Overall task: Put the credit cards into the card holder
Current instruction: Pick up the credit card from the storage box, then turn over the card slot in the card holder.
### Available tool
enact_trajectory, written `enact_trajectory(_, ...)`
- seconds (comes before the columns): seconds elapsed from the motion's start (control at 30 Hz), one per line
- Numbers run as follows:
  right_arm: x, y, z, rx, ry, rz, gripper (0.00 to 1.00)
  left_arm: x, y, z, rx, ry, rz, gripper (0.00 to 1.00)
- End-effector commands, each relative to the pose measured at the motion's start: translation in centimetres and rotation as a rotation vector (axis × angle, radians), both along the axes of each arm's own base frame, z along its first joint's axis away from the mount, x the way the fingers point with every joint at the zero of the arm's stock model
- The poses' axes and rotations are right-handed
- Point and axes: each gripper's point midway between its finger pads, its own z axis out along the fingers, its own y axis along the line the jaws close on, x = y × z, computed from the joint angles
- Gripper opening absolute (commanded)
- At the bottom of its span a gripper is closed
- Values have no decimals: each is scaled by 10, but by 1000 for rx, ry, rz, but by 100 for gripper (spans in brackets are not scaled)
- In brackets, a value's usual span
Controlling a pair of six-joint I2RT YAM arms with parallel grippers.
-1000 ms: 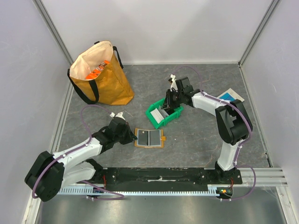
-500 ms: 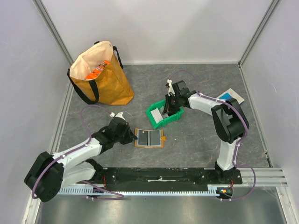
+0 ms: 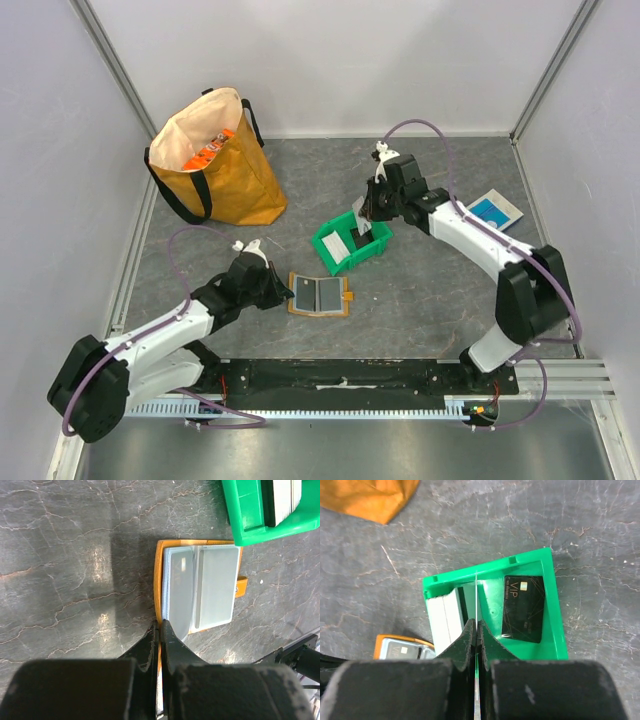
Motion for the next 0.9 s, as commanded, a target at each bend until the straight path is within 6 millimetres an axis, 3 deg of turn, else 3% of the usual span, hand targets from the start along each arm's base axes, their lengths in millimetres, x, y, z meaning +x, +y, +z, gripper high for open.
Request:
enact_trajectory(0.0,-16,11,36,42,-106,-35,0,3,-3,7,-14,-45,-33,2)
enact_trajectory(0.13,-52,44,45,143,-144,-114,0,-1,-3,6,-22,-42,-41,2)
enact_trajectory(0.2,-80,67,39,233,-136,-150,0,-3,-3,6,-34,-40,-42,2)
enact_trajectory(0.37,-127,107,32,374,-175,-262,0,-11,-6,11,-87,-44,-51,2)
enact_trajectory(0.53,-145,131,17,362,-181,-293,0,-16,-7,16,-121,-43,-57,2)
enact_trajectory(0.7,-148,141,8,370,-172,-309,0,-20,-7,16,-137,-40,-58,2)
enact_trajectory(0.87,-151,149,-5,358,-149,-288,0,-22,-8,21,-164,-55,-61,14)
